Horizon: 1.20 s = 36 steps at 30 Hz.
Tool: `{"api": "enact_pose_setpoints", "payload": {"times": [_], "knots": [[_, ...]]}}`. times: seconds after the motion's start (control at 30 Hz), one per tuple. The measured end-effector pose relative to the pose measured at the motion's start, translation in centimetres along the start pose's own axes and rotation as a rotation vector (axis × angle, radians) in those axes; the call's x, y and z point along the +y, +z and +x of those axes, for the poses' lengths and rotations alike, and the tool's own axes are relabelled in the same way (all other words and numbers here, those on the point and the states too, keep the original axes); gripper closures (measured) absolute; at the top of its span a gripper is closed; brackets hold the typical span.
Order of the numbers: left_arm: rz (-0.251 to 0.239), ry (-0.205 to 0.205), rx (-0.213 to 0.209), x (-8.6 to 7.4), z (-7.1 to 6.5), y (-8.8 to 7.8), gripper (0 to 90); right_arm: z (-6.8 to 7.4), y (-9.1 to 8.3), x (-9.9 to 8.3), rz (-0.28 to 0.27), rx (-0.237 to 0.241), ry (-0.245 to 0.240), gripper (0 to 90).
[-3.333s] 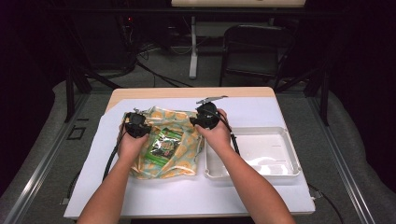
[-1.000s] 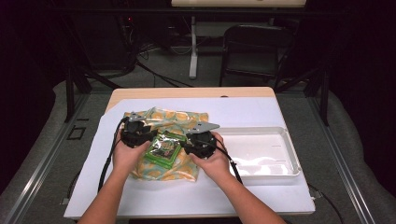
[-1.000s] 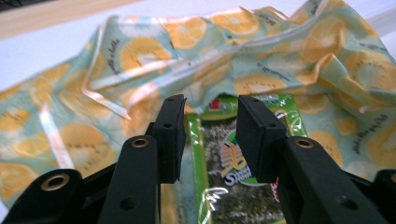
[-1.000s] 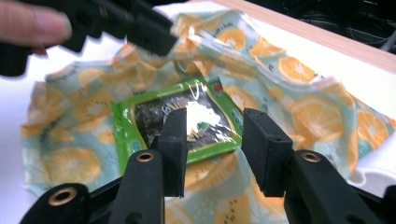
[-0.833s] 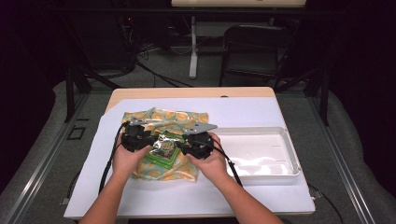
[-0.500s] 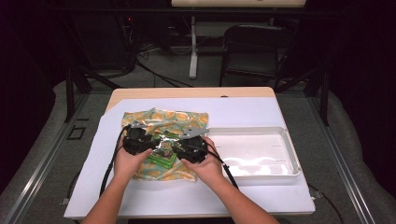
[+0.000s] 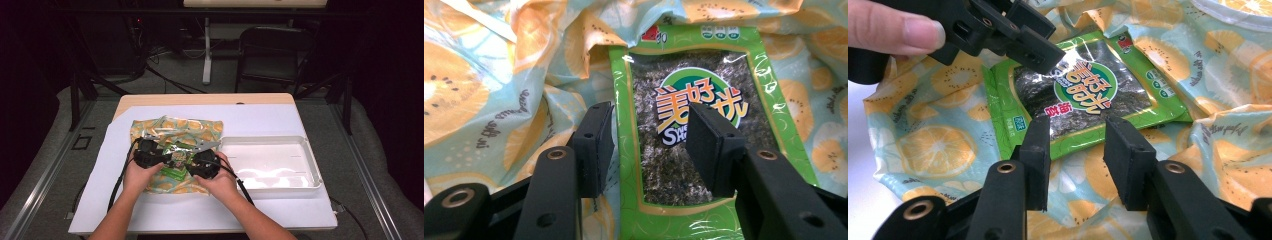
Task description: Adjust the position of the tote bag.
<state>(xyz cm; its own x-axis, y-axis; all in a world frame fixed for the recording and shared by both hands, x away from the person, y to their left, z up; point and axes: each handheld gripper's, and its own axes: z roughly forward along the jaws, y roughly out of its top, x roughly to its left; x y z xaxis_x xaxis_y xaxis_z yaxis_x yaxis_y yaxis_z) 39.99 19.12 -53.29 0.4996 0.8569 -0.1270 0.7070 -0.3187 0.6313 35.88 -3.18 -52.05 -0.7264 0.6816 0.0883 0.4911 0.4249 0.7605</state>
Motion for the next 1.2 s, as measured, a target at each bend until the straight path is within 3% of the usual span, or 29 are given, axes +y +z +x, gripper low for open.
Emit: {"api": "enact_pose_setpoints", "payload": {"times": [0.23, 0.47, 0.83, 1.17, 1.2], "knots": [[0.029, -0.006, -0.016, -0.2, 0.3, 0.4, 53.4, -0.2, 0.3, -0.1, 0.015, 0.010, 0.027, 60.2], [0.026, -0.010, -0.036, -0.5, 0.0, 0.4, 55.0, -0.1, 0.5, -0.2, 0.022, 0.018, 0.031, 59.0], [0.043, 0.033, -0.017, -1.1, -1.5, -0.3, 57.3, 0.0, 0.8, -0.3, 0.045, -0.022, 0.028, 63.8], [0.045, 0.025, -0.025, -1.6, -1.8, -0.6, 58.5, -0.3, 1.1, -0.6, 0.044, -0.068, 0.065, 70.3], [0.043, 0.014, -0.030, -1.7, -1.9, -0.6, 58.8, -0.3, 1.1, -0.6, 0.063, -0.071, 0.062, 70.3]]}}
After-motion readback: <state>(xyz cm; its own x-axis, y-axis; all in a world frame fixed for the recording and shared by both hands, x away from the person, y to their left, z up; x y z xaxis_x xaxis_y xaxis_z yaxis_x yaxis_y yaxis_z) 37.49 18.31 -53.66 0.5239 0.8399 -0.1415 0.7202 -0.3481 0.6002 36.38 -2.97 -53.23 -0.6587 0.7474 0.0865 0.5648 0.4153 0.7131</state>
